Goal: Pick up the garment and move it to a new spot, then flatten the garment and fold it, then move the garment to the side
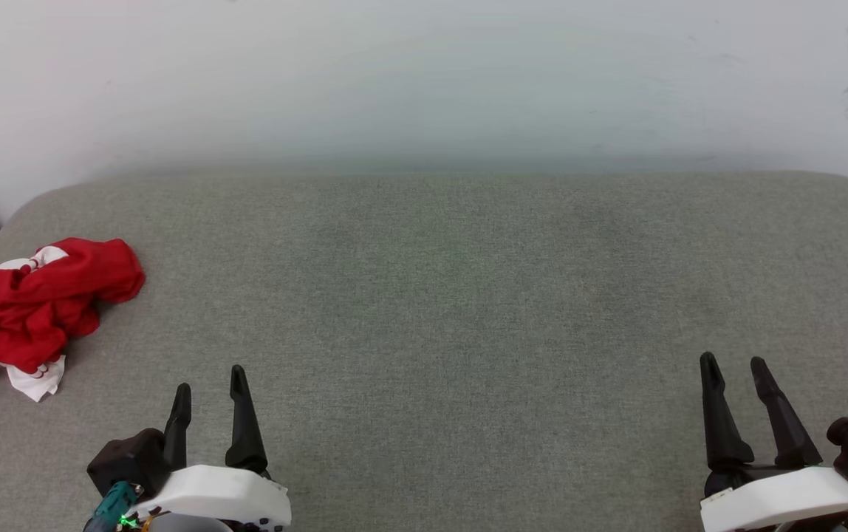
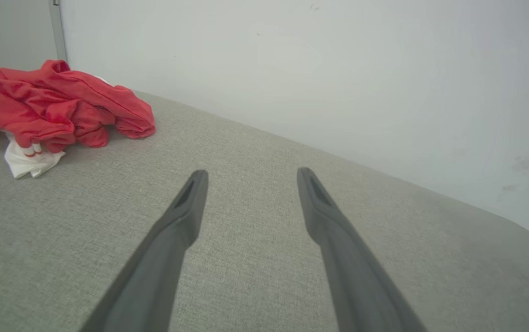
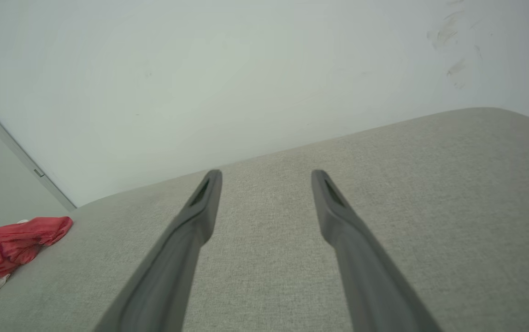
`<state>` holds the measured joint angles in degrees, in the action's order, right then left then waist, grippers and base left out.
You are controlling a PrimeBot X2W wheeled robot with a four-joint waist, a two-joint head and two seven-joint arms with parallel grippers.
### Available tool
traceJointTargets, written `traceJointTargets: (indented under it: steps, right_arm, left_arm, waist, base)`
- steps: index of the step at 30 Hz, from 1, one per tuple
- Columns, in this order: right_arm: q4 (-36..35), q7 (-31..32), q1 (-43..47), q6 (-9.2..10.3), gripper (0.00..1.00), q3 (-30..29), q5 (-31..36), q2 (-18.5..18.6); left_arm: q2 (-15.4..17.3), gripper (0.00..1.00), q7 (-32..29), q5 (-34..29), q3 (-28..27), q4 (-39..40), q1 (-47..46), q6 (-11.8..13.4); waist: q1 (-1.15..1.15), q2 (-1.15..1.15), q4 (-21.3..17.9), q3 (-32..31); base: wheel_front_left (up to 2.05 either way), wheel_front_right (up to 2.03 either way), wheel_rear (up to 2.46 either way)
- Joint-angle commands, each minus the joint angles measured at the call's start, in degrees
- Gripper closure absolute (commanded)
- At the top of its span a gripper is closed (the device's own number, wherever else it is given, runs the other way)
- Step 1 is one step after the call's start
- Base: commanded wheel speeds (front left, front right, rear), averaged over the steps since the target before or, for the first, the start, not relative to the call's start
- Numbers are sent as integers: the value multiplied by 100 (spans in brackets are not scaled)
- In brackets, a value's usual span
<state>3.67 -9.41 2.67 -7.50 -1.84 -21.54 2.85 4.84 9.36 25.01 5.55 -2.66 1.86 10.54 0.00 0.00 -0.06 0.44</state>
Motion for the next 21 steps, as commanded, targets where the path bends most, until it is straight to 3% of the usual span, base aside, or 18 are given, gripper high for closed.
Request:
traceJointTargets:
  steps: [1, 21]
  right_arm:
    - [-73, -44, 12, 1, 0, 11, 115, 7]
    - [-299, -301, 166, 1, 0, 31, 944, 5]
  left_arm:
    - [28, 0, 56, -118, 23, 64, -15, 11]
    - [-94, 0, 310, -1050, 31, 42, 152, -105]
  waist:
    - [0, 0, 2, -1]
    - [0, 0, 4, 0]
  base:
    - [0, 0, 0]
    - [0, 0, 0]
